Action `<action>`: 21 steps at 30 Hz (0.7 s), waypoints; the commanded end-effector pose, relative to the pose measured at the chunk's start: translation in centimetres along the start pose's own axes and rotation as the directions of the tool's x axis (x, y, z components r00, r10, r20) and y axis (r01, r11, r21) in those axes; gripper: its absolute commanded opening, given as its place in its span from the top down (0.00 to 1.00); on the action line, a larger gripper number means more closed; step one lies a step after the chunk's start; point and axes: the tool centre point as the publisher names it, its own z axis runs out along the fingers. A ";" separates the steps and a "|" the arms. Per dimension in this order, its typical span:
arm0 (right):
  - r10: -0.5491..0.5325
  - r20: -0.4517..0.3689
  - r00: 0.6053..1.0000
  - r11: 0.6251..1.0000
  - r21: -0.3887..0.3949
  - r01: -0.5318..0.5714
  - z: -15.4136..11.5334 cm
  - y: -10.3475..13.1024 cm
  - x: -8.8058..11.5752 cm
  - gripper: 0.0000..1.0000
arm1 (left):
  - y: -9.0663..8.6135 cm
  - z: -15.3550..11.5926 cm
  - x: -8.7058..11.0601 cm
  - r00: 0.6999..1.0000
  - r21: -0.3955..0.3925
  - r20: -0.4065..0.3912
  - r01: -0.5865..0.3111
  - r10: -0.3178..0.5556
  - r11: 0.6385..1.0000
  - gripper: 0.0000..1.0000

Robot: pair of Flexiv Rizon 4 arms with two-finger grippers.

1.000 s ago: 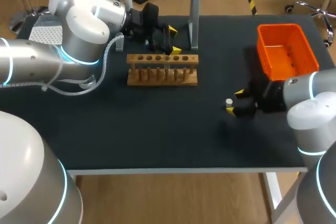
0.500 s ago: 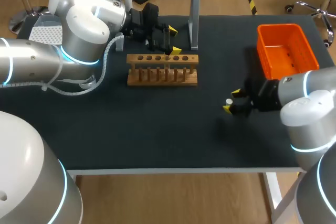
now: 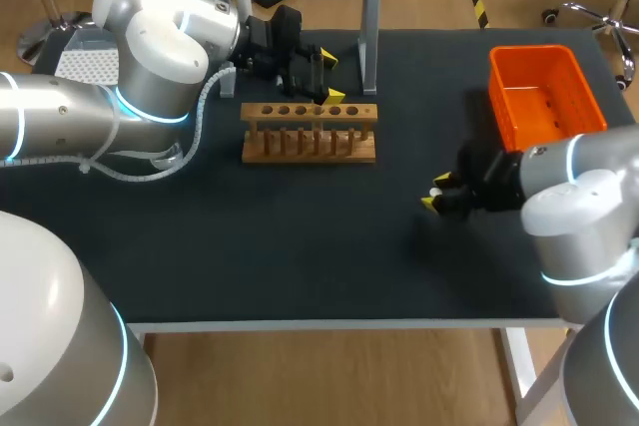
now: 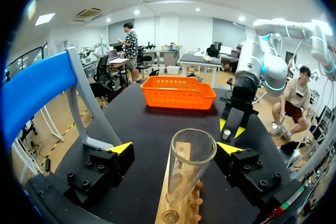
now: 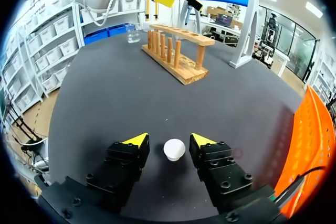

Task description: Invert the test tube, pick up the pipette, mount the tip to pipette, aspirate from beaker and dispense into the tube, eject the tip, return the pipette, and cap with the stopper.

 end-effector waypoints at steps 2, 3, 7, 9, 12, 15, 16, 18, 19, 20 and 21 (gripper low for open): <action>-0.001 0.012 1.000 1.000 0.003 0.001 0.3 0.0 0.1 0.51 | 0.0 0.0 -0.1 1.000 -0.003 -0.005 0.001 -0.001 1.000 0.00; 0.000 0.013 1.000 1.000 0.003 0.000 0.3 0.0 0.1 0.51 | 0.0 0.0 -0.1 1.000 -0.003 -0.005 0.001 -0.001 1.000 0.00; 0.003 0.024 1.000 1.000 0.006 -0.003 0.4 0.0 0.0 0.52 | 0.0 0.0 -0.1 1.000 -0.003 -0.005 0.001 -0.001 1.000 0.00; 0.005 0.029 1.000 1.000 0.007 -0.005 0.5 0.0 -0.2 0.53 | 0.0 0.0 -0.1 1.000 -0.003 -0.005 0.001 -0.001 1.000 0.00; 0.008 0.032 0.999 1.000 0.009 -0.008 0.5 0.0 -0.3 0.54 | 0.0 0.0 -0.1 1.000 -0.003 -0.005 0.001 -0.001 1.000 0.00; 0.009 0.032 0.999 1.000 0.013 -0.010 0.5 -0.1 -0.3 0.54 | 0.0 0.0 -0.1 1.000 -0.003 -0.005 0.001 -0.001 1.000 0.00; 0.009 0.032 0.999 1.000 0.014 -0.009 0.6 -0.1 -0.3 0.54 | 0.0 0.0 -0.1 1.000 -0.003 -0.005 0.001 -0.001 1.000 0.00; 0.007 0.031 0.999 1.000 0.016 -0.008 0.6 -0.2 -0.2 0.55 | 0.0 0.0 -0.1 1.000 -0.003 -0.005 0.001 -0.001 1.000 0.00; 0.007 0.030 1.000 1.000 0.017 -0.008 0.6 -0.2 -0.2 0.55 | 0.0 0.0 -0.1 1.000 -0.003 -0.005 0.001 -0.001 1.000 0.00; 0.007 0.029 1.000 1.000 0.018 -0.008 0.6 -0.2 -0.2 0.57 | 0.0 0.0 -0.1 1.000 -0.003 -0.005 0.001 -0.001 1.000 0.00; 0.007 0.029 1.000 1.000 0.019 -0.007 0.6 -0.2 -0.2 0.58 | 0.0 0.0 -0.1 1.000 -0.003 -0.005 0.001 -0.001 1.000 0.00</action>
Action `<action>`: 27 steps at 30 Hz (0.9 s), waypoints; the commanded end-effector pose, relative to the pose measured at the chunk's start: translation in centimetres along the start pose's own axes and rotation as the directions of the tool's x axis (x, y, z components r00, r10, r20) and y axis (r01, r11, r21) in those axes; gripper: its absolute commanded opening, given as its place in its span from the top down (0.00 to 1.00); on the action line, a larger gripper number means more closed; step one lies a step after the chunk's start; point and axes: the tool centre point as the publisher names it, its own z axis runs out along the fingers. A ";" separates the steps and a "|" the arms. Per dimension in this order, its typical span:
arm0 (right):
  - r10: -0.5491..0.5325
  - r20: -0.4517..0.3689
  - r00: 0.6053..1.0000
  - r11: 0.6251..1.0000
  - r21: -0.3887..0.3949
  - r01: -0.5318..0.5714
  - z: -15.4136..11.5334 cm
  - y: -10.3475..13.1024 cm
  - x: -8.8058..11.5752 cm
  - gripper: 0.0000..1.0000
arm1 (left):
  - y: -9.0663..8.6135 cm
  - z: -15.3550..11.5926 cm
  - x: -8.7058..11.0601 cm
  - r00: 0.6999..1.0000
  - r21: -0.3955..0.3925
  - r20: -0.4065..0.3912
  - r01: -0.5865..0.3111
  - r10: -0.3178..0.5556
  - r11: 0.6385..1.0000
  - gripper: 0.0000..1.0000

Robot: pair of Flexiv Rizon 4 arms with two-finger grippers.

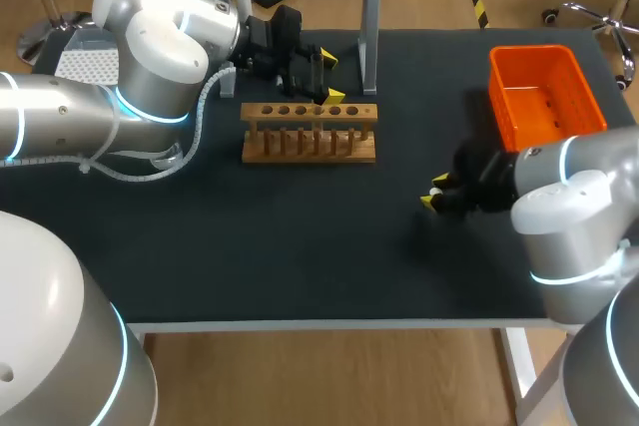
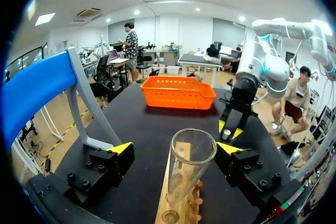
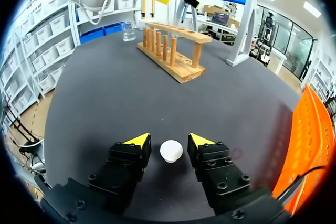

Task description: Invert the test tube, pick up the pipette, mount the tip to pipette, aspirate from beaker and dispense into the tube, eject the tip, return the pipette, and cap with the stopper.

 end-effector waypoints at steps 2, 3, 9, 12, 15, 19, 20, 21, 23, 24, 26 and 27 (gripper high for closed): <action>-0.001 -0.001 1.000 1.000 0.008 0.001 0.2 -0.1 0.0 0.64 | 0.0 0.0 -0.1 1.000 -0.003 -0.005 0.001 -0.001 1.000 0.00; -0.001 -0.001 1.000 1.000 0.008 0.001 0.2 -0.1 0.0 0.67 | 0.0 0.0 -0.1 1.000 -0.003 -0.005 0.001 -0.001 1.000 0.00; 0.004 0.007 1.000 1.000 0.019 -0.004 0.2 -0.2 0.0 0.95 | 0.0 0.0 -0.1 1.000 -0.003 -0.005 0.001 -0.001 1.000 0.00; 0.007 0.009 1.000 1.000 0.021 -0.007 0.3 -0.2 0.0 1.00 | 0.0 0.0 -0.1 1.000 -0.003 -0.005 0.001 -0.001 1.000 0.00; 0.012 0.012 1.000 1.000 0.026 -0.012 0.3 -0.3 -0.1 1.00 | 0.0 0.0 -0.1 1.000 -0.003 -0.005 0.001 -0.001 1.000 0.00; 0.016 0.014 1.000 0.999 0.028 -0.017 0.3 -0.3 -0.3 1.00 | 0.0 0.0 -0.1 1.000 -0.003 -0.005 0.001 -0.001 1.000 0.00; 0.020 0.016 1.000 0.999 0.028 -0.020 0.2 -0.2 -0.3 1.00 | 0.0 0.0 -0.1 1.000 -0.003 -0.005 0.001 -0.001 1.000 0.00; 0.025 0.018 1.000 0.999 0.023 -0.026 0.0 -0.1 -0.3 1.00 | 0.0 0.0 -0.1 1.000 -0.003 -0.005 0.001 -0.001 1.000 0.00; 0.036 0.010 0.999 0.999 0.011 -0.036 -0.5 0.4 -0.4 1.00 | 0.0 0.0 -0.1 1.000 -0.003 -0.005 0.001 -0.001 1.000 0.00; 0.032 0.011 0.999 0.999 0.009 -0.032 -0.9 0.7 -0.3 1.00 | 0.0 0.0 -0.1 1.000 -0.003 -0.005 0.001 -0.001 1.000 0.00; 0.030 0.001 1.000 1.000 0.006 -0.030 -1.6 1.1 -0.3 1.00 | 0.0 0.0 -0.1 1.000 -0.003 -0.005 0.001 -0.001 1.000 0.00; 0.013 -0.004 1.000 1.000 0.005 -0.013 -2.1 1.5 -0.3 1.00 | 0.0 0.0 -0.1 1.000 -0.003 -0.005 0.001 -0.001 1.000 0.00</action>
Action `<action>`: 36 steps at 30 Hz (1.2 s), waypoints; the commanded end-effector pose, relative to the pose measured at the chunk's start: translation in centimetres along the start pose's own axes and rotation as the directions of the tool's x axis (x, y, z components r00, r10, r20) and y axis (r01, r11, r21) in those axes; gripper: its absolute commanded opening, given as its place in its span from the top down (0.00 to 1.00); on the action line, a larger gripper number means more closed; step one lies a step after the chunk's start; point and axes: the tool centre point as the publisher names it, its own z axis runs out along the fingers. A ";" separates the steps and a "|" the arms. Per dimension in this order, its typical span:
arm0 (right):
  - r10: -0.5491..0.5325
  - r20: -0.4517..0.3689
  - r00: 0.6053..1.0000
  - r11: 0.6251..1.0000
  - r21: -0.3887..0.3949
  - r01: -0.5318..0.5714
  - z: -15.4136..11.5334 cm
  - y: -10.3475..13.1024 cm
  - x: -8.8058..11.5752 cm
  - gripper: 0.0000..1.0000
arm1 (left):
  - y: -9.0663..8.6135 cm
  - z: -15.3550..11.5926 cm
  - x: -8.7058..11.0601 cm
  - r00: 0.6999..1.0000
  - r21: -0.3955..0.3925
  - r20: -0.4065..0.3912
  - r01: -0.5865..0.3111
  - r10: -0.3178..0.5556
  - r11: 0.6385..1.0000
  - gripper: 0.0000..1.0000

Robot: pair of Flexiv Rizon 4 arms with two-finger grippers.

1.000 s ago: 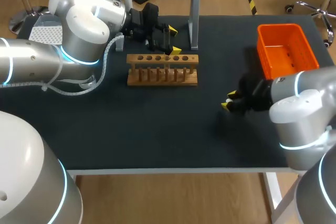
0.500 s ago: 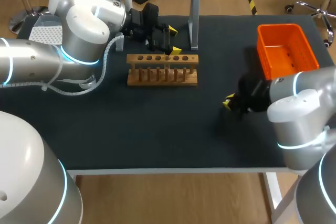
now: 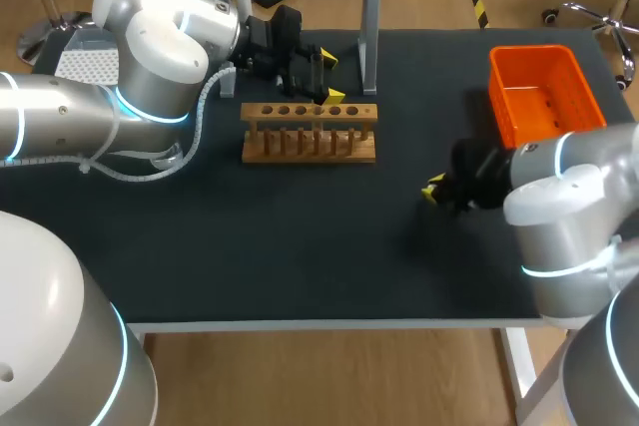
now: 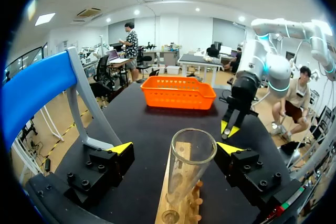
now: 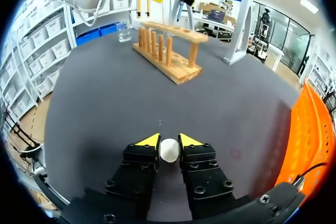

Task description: Invert the test tube, pick up the pipette, mount the tip to pipette, aspirate from beaker and dispense into the tube, eject the tip, return the pipette, and cap with the stopper.

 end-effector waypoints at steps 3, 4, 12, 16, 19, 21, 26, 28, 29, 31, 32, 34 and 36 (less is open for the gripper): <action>-0.003 -0.066 0.998 1.000 -0.002 0.002 -3.5 1.9 -0.3 1.00 | 0.0 0.0 -0.1 1.000 -0.003 -0.005 0.001 -0.001 1.000 0.00; -0.013 -0.075 0.997 1.000 -0.006 0.012 -4.1 2.5 -0.5 1.00 | 0.0 0.0 -0.1 1.000 -0.003 -0.005 0.001 -0.001 1.000 0.00; -0.063 -0.132 0.989 0.998 -0.009 0.062 -8.6 7.5 -1.1 1.00 | 0.0 0.0 -0.1 1.000 -0.003 -0.005 0.001 -0.001 1.000 0.00; -0.086 -0.151 0.985 0.996 -0.023 0.084 -10.2 10.4 -0.8 1.00 | 0.0 0.0 -0.1 1.000 -0.003 -0.005 0.001 -0.001 1.000 0.00; -0.124 -0.164 0.979 0.992 -0.045 0.118 -11.3 12.6 -0.2 1.00 | 0.0 0.0 -0.1 1.000 -0.003 -0.005 0.001 -0.001 1.000 0.00; -0.128 -0.171 0.977 0.991 -0.053 0.120 -11.7 13.2 0.0 1.00 | 0.0 0.0 -0.1 1.000 -0.003 -0.005 0.001 -0.001 1.000 0.00; -0.128 -0.171 0.977 0.991 -0.053 0.120 -11.7 13.2 0.0 1.00 | 0.0 0.0 -0.1 1.000 -0.003 -0.005 0.001 -0.001 1.000 0.00; -0.128 -0.171 0.977 0.991 -0.053 0.120 -11.7 13.2 0.0 1.00 | 0.0 0.0 -0.1 1.000 -0.003 -0.005 0.001 -0.001 1.000 0.00; -0.128 -0.171 0.977 0.991 -0.053 0.120 -11.7 13.2 0.0 1.00 | 0.0 0.0 -0.1 1.000 -0.003 -0.005 0.001 -0.001 1.000 0.00; -0.128 -0.171 0.977 0.991 -0.053 0.120 -11.7 13.2 0.0 1.00 | 0.0 0.0 -0.1 1.000 -0.003 -0.005 0.001 -0.001 1.000 0.00; -0.128 -0.171 0.977 0.991 -0.053 0.120 -11.7 13.2 0.0 1.00 | 0.0 0.0 -0.1 1.000 -0.003 -0.005 0.001 -0.001 1.000 0.00; -0.128 -0.171 0.977 0.991 -0.053 0.120 -11.7 13.2 0.0 1.00 | 0.0 0.0 -0.1 1.000 -0.003 -0.005 0.001 -0.001 1.000 0.00; -0.128 -0.171 0.977 0.991 -0.053 0.120 -11.7 13.2 0.0 1.00 | 0.0 0.0 -0.1 1.000 -0.003 -0.005 0.001 -0.001 1.000 0.00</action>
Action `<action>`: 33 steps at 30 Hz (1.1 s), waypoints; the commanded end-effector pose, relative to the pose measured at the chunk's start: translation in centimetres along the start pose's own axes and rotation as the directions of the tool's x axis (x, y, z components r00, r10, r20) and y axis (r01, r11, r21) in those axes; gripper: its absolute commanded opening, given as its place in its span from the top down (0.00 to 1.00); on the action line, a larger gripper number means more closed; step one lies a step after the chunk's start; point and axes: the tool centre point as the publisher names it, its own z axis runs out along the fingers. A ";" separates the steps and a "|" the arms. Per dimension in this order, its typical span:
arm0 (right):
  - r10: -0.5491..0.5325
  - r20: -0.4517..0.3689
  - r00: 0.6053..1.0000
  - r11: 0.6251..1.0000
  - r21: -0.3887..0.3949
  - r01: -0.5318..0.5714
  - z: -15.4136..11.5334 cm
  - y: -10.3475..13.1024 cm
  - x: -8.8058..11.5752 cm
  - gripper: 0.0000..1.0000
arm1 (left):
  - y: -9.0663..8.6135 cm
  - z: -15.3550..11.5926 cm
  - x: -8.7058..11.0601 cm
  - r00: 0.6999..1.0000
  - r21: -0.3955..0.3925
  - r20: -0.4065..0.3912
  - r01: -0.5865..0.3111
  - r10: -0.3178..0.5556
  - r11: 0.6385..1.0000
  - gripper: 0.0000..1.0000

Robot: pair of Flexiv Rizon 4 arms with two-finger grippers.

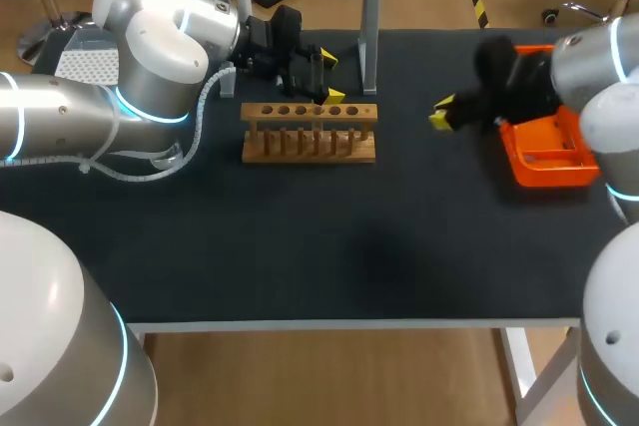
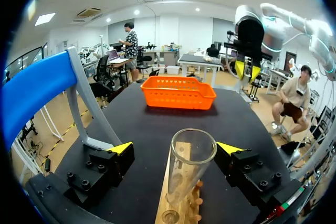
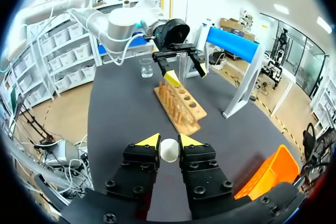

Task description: Invert the test tube, pick up the pipette, mount the tip to pipette, aspirate from beaker and dispense into the tube, eject the tip, return the pipette, and cap with the stopper.

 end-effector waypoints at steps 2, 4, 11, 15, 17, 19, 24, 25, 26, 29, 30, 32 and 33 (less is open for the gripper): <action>0.000 -0.032 0.999 1.000 0.007 0.000 -0.7 0.1 -0.2 1.00 | 0.0 0.0 -0.1 1.000 -0.003 -0.005 0.001 -0.001 1.000 0.00; 0.000 -0.032 0.999 1.000 0.007 0.000 -0.7 0.1 -0.2 1.00 | 0.0 0.0 -0.1 1.000 -0.003 -0.005 0.001 -0.001 1.000 0.00; -0.059 -0.070 0.996 0.998 -0.031 0.057 1.8 4.4 -2.0 1.00 | 0.0 0.0 -0.1 1.000 -0.003 -0.005 0.001 -0.001 1.000 0.00; -0.090 -0.074 0.993 0.995 -0.059 0.086 3.2 7.7 -3.0 1.00 | 0.0 0.0 -0.1 1.000 -0.003 -0.005 0.001 -0.001 1.000 0.00; -0.096 -0.068 0.993 0.994 -0.059 0.092 3.9 8.7 -3.3 1.00 | 0.0 0.0 -0.1 1.000 -0.003 -0.005 0.001 -0.001 1.000 0.00; -0.103 -0.065 0.993 0.994 -0.052 0.100 4.8 9.5 -3.8 1.00 | 0.0 0.0 -0.1 1.000 -0.003 -0.005 0.001 -0.001 1.000 0.00; -0.107 -0.063 0.992 0.993 -0.045 0.105 5.6 9.9 -3.7 1.00 | 0.0 0.0 -0.1 1.000 -0.003 -0.005 0.001 -0.001 1.000 0.00; -0.107 -0.063 0.992 0.994 -0.044 0.104 5.6 9.8 -3.6 1.00 | 0.0 0.0 -0.1 1.000 -0.003 -0.005 0.001 -0.001 1.000 0.00; -0.106 -0.063 0.992 0.994 -0.042 0.103 5.7 9.6 -3.5 1.00 | -0.1 -0.1 -0.1 1.000 -0.005 -0.002 0.001 -0.001 1.000 0.00; -0.103 -0.063 0.993 0.994 -0.035 0.101 5.8 9.2 -3.2 1.00 | 0.0 -0.4 0.0 1.000 -0.008 0.002 -0.014 0.014 1.000 0.00; -0.102 -0.063 0.993 0.994 -0.034 0.100 5.7 9.1 -3.2 1.00 | 0.0 -0.5 0.0 1.000 -0.008 0.002 -0.018 0.018 1.000 0.00; -0.101 -0.063 0.993 0.995 -0.031 0.099 5.7 9.0 -3.1 1.00 | 0.0 -0.6 0.1 1.000 -0.011 0.002 -0.020 0.020 1.000 0.00; -0.100 -0.063 0.993 0.995 -0.030 0.099 5.7 8.9 -3.0 1.00 | 0.0 -0.7 0.1 1.000 -0.013 0.002 -0.022 0.022 1.000 0.00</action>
